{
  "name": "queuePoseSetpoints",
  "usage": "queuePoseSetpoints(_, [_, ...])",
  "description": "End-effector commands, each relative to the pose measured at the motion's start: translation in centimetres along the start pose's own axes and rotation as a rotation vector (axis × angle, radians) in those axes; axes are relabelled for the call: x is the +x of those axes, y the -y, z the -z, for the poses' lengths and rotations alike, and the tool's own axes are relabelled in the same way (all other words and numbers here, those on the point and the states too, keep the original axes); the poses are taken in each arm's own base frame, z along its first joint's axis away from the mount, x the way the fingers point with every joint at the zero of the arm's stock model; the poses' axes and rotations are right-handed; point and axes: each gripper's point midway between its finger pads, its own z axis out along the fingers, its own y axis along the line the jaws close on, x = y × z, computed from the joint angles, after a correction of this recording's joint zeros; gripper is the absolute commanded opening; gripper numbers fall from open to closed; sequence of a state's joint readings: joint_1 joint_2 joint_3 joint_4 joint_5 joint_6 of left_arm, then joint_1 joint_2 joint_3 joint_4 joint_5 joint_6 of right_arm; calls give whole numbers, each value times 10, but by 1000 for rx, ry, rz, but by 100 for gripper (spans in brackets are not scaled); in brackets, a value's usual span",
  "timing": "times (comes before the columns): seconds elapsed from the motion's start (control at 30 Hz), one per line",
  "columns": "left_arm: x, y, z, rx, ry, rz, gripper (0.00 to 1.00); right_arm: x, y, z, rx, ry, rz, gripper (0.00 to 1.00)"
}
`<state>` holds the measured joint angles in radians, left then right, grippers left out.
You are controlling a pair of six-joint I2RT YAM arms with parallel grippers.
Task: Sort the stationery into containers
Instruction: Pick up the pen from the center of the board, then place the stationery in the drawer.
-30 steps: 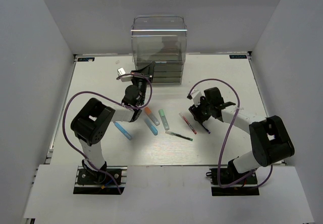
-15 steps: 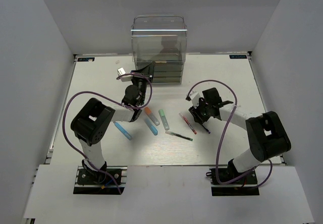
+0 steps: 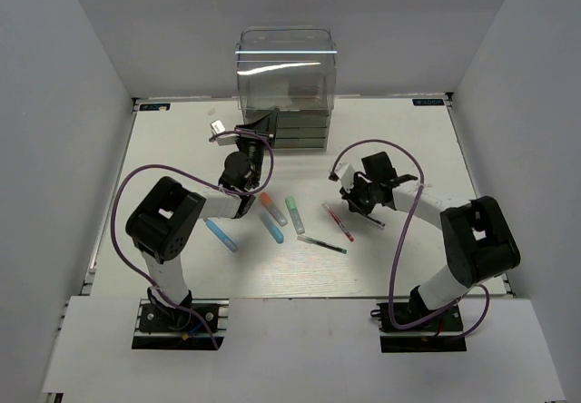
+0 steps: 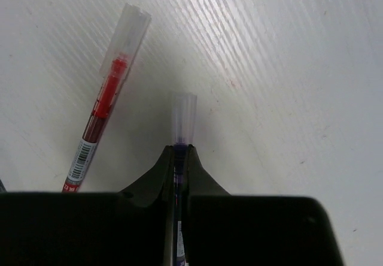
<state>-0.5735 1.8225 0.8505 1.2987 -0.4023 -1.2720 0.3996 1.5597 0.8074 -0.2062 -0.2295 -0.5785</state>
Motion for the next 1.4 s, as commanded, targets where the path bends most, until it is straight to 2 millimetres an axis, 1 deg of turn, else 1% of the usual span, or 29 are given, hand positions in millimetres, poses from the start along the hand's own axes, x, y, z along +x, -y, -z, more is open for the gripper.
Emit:
queuePoseSetpoints(0.0, [-11, 57, -7, 125, 23, 34, 0, -47, 16, 18, 13, 123, 157, 0])
queuePoseSetpoints(0.07, [-11, 57, -7, 125, 23, 34, 0, -77, 21, 27, 16, 212, 245, 0])
queuePoseSetpoints(0.13, [-10, 55, -7, 117, 21, 31, 0, -98, 21, 35, 7, 281, 352, 0])
queuePoseSetpoints(0.17, [-10, 55, -7, 116, 21, 31, 0, -117, 23, 43, 9, 336, 391, 0])
queuePoseSetpoints(0.2, [-10, 55, -7, 116, 21, 31, 0, -139, 22, 47, -6, 415, 491, 0])
queuePoseSetpoints(0.23, [-10, 55, -7, 116, 21, 31, 0, -144, 25, 50, 2, 425, 498, 0])
queuePoseSetpoints(0.27, [-10, 55, -7, 116, 21, 31, 0, -160, 24, 55, -5, 474, 545, 0])
queuePoseSetpoints(0.33, [-12, 60, -7, 126, 24, 35, 0, -180, 25, 58, -19, 546, 628, 0])
queuePoseSetpoints(0.37, [-11, 58, -7, 117, 21, 31, 0, -193, 28, 63, 2, 581, 709, 0])
queuePoseSetpoints(0.4, [-11, 58, -7, 116, 21, 31, 0, -196, 26, 56, -22, 601, 734, 0])
queuePoseSetpoints(0.47, [-11, 58, -7, 116, 21, 31, 0, -217, 28, 62, 0, 664, 842, 0])
queuePoseSetpoints(0.5, [-10, 56, -7, 108, 18, 27, 0, -219, 25, 56, -26, 693, 857, 0])
queuePoseSetpoints(0.57, [-10, 56, -7, 108, 18, 27, 0, -234, 28, 62, -9, 736, 929, 0])
queuePoseSetpoints(0.6, [-10, 56, -7, 108, 18, 27, 0, -236, 24, 58, -31, 753, 954, 0])
queuePoseSetpoints(0.67, [-11, 59, -9, 116, 21, 31, 0, -247, 24, 58, -48, 791, 983, 0])
queuePoseSetpoints(0.7, [-11, 59, -9, 116, 21, 31, 0, -257, 23, 66, -57, 830, 1000, 0])
queuePoseSetpoints(0.73, [-11, 59, -9, 116, 21, 31, 0, -256, 19, 62, -105, 848, 989, 0])
queuePoseSetpoints(0.77, [-11, 59, -9, 116, 21, 31, 0, -266, 18, 69, -133, 886, 1003, 0])
queuePoseSetpoints(0.83, [-11, 59, -9, 116, 21, 31, 0, -266, 12, 66, -164, 902, 1038, 0])
queuePoseSetpoints(0.9, [-11, 59, -9, 116, 21, 31, 0, -274, 12, 67, -152, 939, 1065, 0])
queuePoseSetpoints(0.97, [-9, 55, -9, 108, 18, 27, 0, -274, 10, 62, -163, 963, 1051, 0])
queuePoseSetpoints(1.0, [-9, 55, -9, 108, 18, 27, 0, -287, 16, 68, -109, 1004, 1075, 0])
queuePoseSetpoints(1.07, [-9, 55, -9, 108, 18, 27, 0, -294, 22, 66, -78, 1015, 1065, 0])
queuePoseSetpoints(1.1, [-9, 55, -9, 108, 18, 27, 0, -298, 31, 63, -26, 1008, 1074, 0])
queuePoseSetpoints(1.13, [-9, 55, -9, 108, 18, 27, 0, -293, 32, 56, -18, 998, 1059, 0])
queuePoseSetpoints(1.17, [-10, 57, -9, 116, 21, 31, 0, -301, 36, 62, 29, 1024, 1071, 0])
queuePoseSetpoints(1.2, [-10, 57, -9, 116, 21, 31, 0, -308, 47, 66, 112, 1030, 1085, 0])
queuePoseSetpoints(1.27, [-10, 57, -9, 116, 21, 31, 0, -307, 48, 62, 153, 1034, 1088, 0])
queuePoseSetpoints(1.37, [-10, 57, -9, 116, 21, 31, 0, -311, 60, 58, 228, 1011, 1080, 0])
